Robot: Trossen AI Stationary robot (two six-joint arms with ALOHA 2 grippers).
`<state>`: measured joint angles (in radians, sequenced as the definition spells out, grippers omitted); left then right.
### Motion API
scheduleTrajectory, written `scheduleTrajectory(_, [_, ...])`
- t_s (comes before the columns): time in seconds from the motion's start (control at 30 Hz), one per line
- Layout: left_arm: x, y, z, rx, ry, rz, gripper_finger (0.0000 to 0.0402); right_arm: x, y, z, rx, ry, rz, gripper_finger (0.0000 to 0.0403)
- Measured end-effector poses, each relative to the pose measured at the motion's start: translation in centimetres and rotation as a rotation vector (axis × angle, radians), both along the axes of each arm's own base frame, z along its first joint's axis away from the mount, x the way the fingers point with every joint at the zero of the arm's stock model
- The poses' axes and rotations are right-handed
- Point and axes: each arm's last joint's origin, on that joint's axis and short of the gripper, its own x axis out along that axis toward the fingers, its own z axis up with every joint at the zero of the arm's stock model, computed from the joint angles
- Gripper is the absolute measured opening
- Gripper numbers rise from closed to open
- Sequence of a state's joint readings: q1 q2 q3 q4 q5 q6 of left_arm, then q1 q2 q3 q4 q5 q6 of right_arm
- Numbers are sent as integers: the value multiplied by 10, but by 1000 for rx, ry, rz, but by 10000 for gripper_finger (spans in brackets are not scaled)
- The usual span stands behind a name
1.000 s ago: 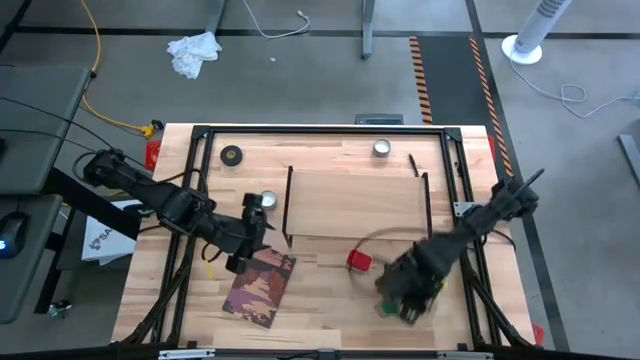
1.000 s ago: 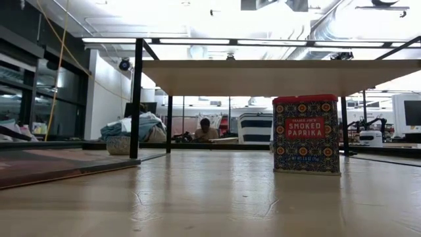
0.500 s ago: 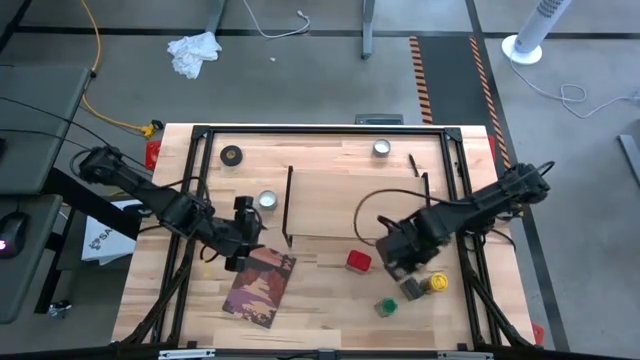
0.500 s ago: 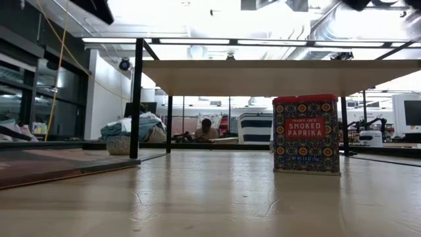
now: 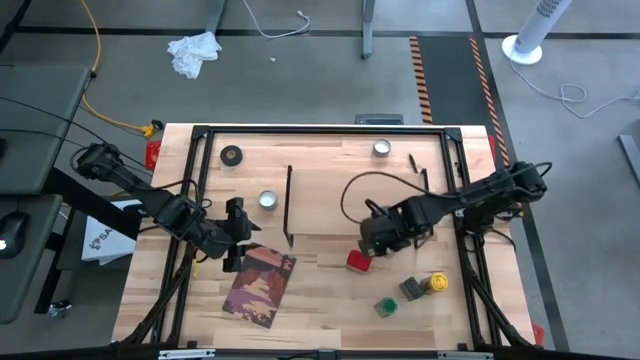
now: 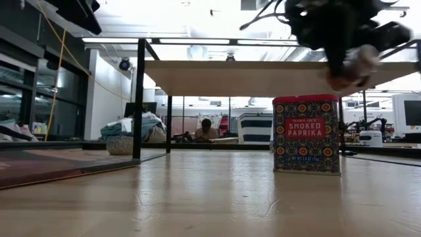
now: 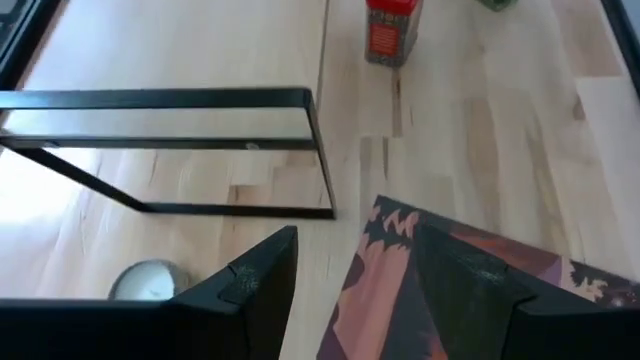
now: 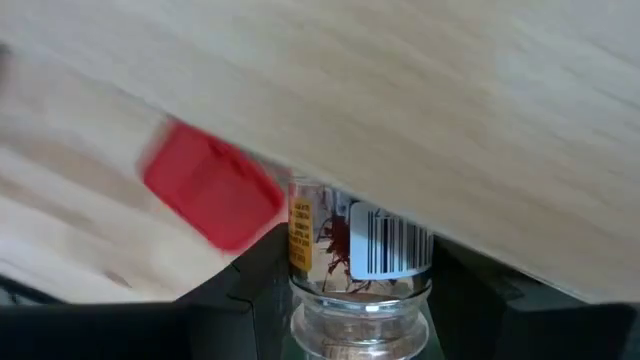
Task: Shelf spices
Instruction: Remove the transparent seasoning bottle from the shelf
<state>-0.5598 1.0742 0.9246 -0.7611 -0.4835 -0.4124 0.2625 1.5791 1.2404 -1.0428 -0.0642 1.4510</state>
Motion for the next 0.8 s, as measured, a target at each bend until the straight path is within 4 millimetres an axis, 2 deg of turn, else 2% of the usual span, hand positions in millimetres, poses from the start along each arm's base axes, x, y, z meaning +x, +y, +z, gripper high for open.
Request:
scheduleTrajectory(0.4, [-4,1,-6,23,52,-5,196,31,-66,3,-133,-221,-139,171])
scheduleTrajectory(0.53, [-8,0,-7,19,77,-2,196,41,-78,7,-124,-326,-138,171])
scheduleTrajectory(0.6, [-10,-1,-8,17,85,-6,196,45,-76,10,-74,-375,-75,171])
scheduleTrajectory(0.67, [-12,-2,-7,9,80,-7,196,44,-66,10,-1,-372,15,171])
scheduleTrajectory(0.73, [-15,-3,-6,7,76,-3,196,38,-51,7,77,-307,101,171])
scheduleTrajectory(0.8, [-16,-3,-5,8,68,5,196,24,-35,2,141,-165,163,171])
